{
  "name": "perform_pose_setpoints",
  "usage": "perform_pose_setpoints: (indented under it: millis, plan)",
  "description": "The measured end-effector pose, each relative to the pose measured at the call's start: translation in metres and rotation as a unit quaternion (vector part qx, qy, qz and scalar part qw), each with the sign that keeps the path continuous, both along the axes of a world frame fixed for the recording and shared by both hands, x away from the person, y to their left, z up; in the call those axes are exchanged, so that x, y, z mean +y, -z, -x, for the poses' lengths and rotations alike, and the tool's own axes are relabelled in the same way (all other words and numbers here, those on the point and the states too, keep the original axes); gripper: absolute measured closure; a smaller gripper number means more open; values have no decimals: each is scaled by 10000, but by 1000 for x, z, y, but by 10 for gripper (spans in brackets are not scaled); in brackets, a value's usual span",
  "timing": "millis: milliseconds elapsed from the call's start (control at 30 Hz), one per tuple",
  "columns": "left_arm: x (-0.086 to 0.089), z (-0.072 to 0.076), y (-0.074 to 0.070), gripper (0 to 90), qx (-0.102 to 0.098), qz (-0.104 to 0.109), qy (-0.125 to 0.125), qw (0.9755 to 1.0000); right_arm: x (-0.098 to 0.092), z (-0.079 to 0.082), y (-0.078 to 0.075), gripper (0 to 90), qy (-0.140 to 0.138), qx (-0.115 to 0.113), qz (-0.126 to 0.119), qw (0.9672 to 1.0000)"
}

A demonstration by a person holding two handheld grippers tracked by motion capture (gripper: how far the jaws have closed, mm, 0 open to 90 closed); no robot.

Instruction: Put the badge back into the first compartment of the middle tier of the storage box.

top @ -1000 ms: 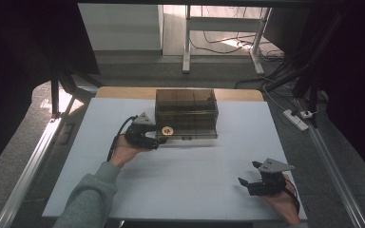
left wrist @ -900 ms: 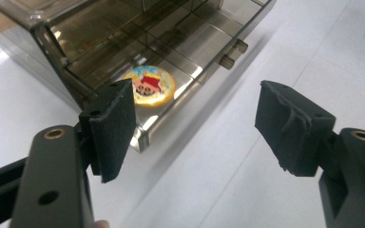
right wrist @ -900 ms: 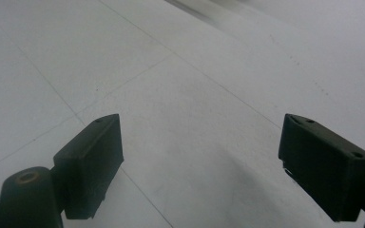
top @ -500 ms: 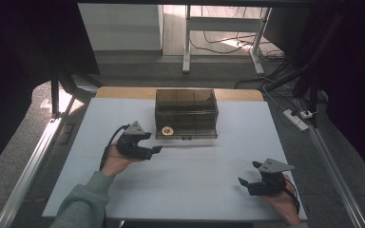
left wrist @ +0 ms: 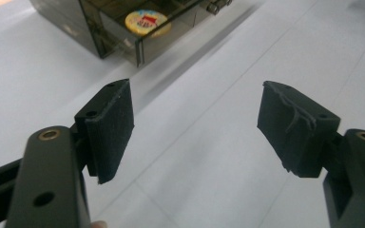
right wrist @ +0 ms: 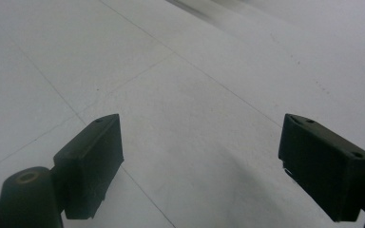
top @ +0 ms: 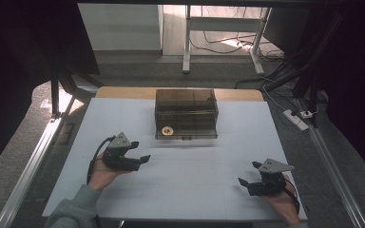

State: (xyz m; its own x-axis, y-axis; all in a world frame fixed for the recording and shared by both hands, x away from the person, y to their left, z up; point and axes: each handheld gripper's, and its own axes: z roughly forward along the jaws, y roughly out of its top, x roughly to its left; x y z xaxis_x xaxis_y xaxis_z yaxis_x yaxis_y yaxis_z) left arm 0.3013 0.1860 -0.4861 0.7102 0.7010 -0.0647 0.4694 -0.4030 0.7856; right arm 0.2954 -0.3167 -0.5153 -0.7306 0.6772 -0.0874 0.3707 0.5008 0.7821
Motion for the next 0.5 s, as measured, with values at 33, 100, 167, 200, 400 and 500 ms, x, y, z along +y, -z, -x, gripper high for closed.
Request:
perform_pose_setpoints:
  millis: [33, 100, 167, 200, 400, 500]
  plan:
    - [2, 3, 1, 279, -7, -13, -11, 10000, 0, 0, 0, 150, 0, -1, 3, 10000]
    - [4, 5, 3, 279, -8, -16, -25, 10000, 0, 0, 0, 150, 9, -16, 16, 10000]
    - [9, 12, 9, 278, 5, -22, -82, 10000, 0, 0, -1, 151, 8, -20, 22, 10000]
    - [11, 15, 11, 277, 2, -49, -91, 9999, 0, 0, -1, 151, 19, -31, 13, 10000]
    - [20, 25, 20, 277, -31, -110, -144, 9998, -1, 1, -1, 152, 30, -50, -9, 10000]
    - [25, 29, 23, 276, -2, -80, -174, 9998, -1, 1, -1, 151, 24, -43, 15, 10000]
